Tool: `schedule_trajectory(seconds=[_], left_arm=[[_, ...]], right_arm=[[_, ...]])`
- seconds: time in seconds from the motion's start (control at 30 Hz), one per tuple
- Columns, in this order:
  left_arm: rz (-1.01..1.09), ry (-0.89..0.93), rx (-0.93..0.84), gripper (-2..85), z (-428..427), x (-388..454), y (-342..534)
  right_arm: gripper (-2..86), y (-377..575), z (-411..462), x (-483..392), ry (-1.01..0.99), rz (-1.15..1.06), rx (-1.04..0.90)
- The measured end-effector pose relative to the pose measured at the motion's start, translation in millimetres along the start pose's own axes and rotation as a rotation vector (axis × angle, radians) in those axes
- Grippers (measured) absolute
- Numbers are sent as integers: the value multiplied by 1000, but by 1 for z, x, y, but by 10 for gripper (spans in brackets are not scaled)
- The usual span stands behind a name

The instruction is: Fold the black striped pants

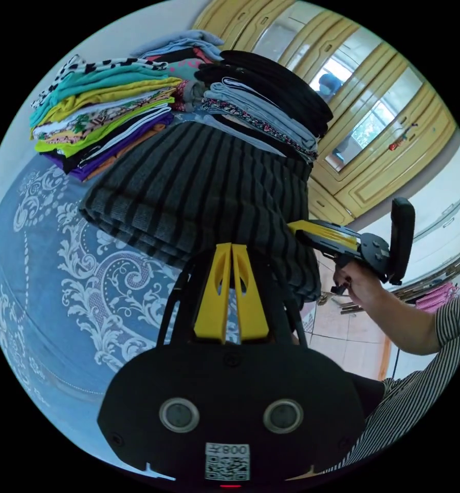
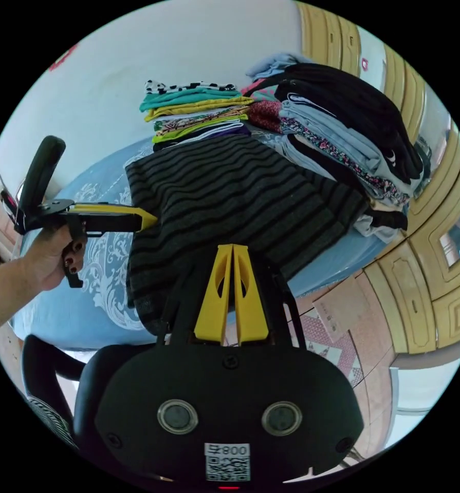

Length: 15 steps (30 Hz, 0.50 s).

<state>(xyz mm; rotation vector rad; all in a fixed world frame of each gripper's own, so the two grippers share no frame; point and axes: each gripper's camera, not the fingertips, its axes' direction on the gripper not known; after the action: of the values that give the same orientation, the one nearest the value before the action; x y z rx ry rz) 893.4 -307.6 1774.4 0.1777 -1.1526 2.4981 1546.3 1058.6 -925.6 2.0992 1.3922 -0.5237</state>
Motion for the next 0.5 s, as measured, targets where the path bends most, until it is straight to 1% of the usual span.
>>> schedule_trajectory(seconds=[0.07, 0.13, 0.2, 0.27, 0.33, 0.43, 0.47, 0.5], left_arm=[[30, -16, -2, 1, -2, 10, 1], [107, -68, -9, 1, -4, 27, 2], [136, -98, -7, 1, -6, 38, 3], [133, -115, 8, 1, -8, 46, 7], [109, -123, 16, 1, -13, 54, 11], [76, -122, 13, 1, -20, 63, 14], [71, -122, 11, 1, -21, 65, 15], [64, -121, 8, 1, -25, 68, 16]], right_arm=[[2, -8, -3, 11, -34, 20, -6], [2, -22, -8, 32, -113, 52, -36], [3, -36, -14, 50, -178, 77, -75], [4, -50, -29, 68, -217, 99, -53], [9, -75, -63, 90, -182, 109, 101], [29, -127, -101, 117, -71, 63, 272], [34, -140, -108, 122, -46, 55, 303], [55, -165, -118, 133, -3, 34, 352]])
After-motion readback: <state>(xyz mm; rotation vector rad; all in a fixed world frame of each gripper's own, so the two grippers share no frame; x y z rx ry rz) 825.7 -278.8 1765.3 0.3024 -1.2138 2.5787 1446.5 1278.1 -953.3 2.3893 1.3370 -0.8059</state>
